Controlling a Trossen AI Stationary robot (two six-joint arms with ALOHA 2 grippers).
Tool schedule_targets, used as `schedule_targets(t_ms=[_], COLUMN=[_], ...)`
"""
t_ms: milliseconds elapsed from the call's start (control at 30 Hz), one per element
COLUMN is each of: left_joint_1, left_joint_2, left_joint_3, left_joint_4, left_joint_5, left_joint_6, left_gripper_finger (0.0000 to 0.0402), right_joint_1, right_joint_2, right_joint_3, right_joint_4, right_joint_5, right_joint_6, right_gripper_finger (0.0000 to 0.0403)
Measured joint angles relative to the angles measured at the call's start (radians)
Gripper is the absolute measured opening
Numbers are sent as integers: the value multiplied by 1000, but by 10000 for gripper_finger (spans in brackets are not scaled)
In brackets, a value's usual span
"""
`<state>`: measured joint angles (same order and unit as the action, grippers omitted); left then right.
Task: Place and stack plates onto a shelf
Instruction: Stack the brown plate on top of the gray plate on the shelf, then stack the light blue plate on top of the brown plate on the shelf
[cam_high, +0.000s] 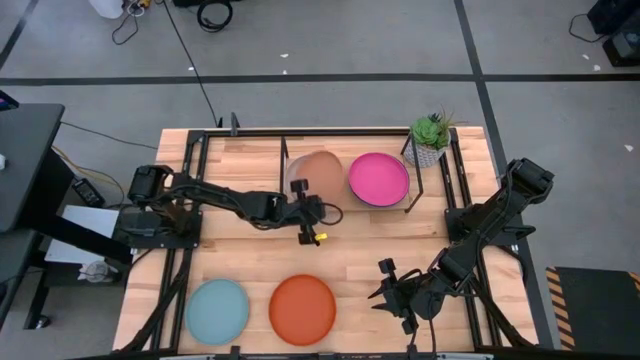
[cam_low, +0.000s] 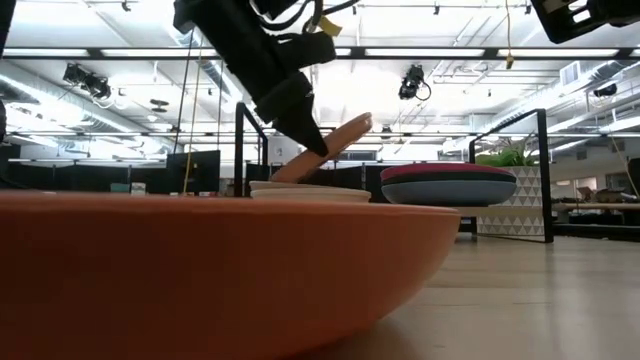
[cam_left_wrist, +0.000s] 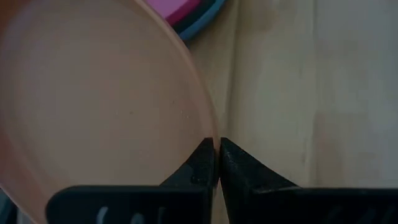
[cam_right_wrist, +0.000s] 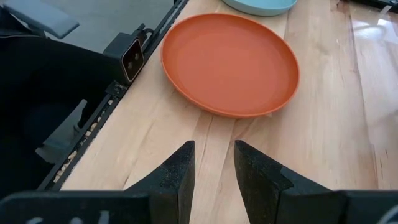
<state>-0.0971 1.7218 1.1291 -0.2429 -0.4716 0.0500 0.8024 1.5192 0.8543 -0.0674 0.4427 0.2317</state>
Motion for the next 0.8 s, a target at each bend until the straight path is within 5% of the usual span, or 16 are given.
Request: schedule_targets(t_ms=[400,800], left_joint_1=[20,24], left_joint_2=[0,0], left_joint_3=[12,12], left_joint_4=[-88,-87], left_joint_5=[-24,-52], left_joint_6=[10,-39], left_gripper_finger=[26,112], right_joint_1=[0,0], right_joint_2=[0,0], right_joint_3=[0,0], right_joint_4=[0,0], right_joint_5=[0,0], right_joint_6=[0,0], right_gripper_finger=[119,119])
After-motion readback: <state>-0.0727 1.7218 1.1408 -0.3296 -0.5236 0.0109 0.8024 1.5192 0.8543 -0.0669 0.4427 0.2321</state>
